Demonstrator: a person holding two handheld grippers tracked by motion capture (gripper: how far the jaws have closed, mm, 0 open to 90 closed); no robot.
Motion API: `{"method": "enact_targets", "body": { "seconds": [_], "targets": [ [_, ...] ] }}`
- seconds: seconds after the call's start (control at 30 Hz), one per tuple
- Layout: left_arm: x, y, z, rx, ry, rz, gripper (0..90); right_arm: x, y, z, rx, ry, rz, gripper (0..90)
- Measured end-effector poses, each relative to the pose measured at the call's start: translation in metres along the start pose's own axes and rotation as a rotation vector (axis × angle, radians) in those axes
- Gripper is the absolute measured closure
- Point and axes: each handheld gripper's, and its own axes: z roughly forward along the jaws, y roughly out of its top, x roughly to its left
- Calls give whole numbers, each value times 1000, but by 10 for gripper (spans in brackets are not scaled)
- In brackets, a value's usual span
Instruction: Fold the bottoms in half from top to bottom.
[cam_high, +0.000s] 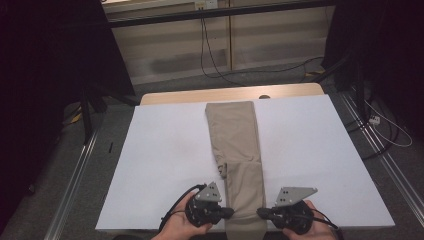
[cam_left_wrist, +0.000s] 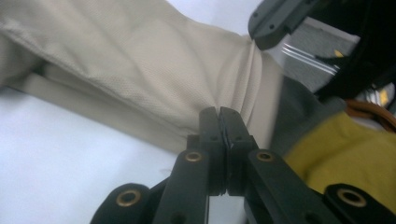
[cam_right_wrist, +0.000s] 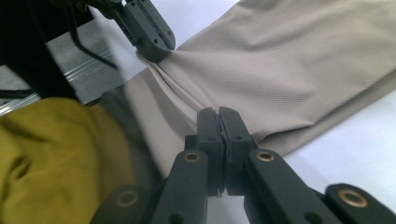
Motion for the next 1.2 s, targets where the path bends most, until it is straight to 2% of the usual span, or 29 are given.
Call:
{"method": "enact_targets", "body": {
  "seconds": [0.03, 0.13, 0.23, 0.3, 0.33, 0.37, 0.4, 0.43, 0.5, 0.6, 0.63, 0.7, 0.73, 0.8, 0.83, 0.9, 0.93, 1.07, 1.2],
  "targets": [
    [-7, -3, -1, 13, 4, 2, 893, 3, -2, -2, 2, 6, 4, 888],
    [-21, -13, -3, 32, -31, 5, 893, 18, -11, -8, 0, 30, 2, 888],
    [-34, -21, -3, 61, -55, 3, 892, 31, -19, -8, 39, 57, 12, 883],
    [-40, -24, -2, 80, -62, 3, 888, 35, -22, -7, 49, 74, 21, 822],
    [-40, -24, -3, 78, -64, 10, 868, 35, -21, -8, 44, 64, 11, 748],
    [-39, -23, -3, 52, -93, -1, 827, 33, -19, -9, 24, 58, 24, 707],
    [-38, -20, -5, 37, -94, 12, 817, 30, -17, -10, 3, 61, 36, 682],
    [-36, -18, -5, 18, -75, 23, 803, 26, -15, -10, -7, 51, 36, 665],
    [-30, -12, -4, 7, -20, 28, 711, 20, -10, -9, -19, 15, 33, 639],
    [-18, -6, 3, 9, 25, 30, 677, 11, -4, 2, 6, -22, 1, 635],
    [-16, -5, 6, 17, 50, 43, 673, 10, -3, 6, 23, -39, -4, 636],
    [-12, -5, 10, 36, 71, 82, 675, 10, -3, 13, 49, -65, -31, 644],
    [-11, -6, 12, 40, 79, 91, 681, 11, -4, 16, 67, -85, -46, 706],
    [-11, -7, 11, 46, 95, 103, 754, 13, -5, 18, 71, -91, -72, 827],
    [-11, -7, 10, 43, 96, 93, 792, 15, -4, 17, 75, -83, -73, 891],
    [-11, -8, 9, 45, 87, 77, 899, 15, -5, 16, 74, -79, -70, 900],
    [-12, -9, 8, 50, 93, 78, 900, 16, -6, 14, 75, -63, -67, 900],
    [-16, -12, 5, 41, 63, 46, 900, 19, -11, 5, 67, -22, -47, 900],
    [-23, -16, 6, 61, 3, 46, 900, 23, -18, -3, 77, 2, -33, 900]
  ]
}}
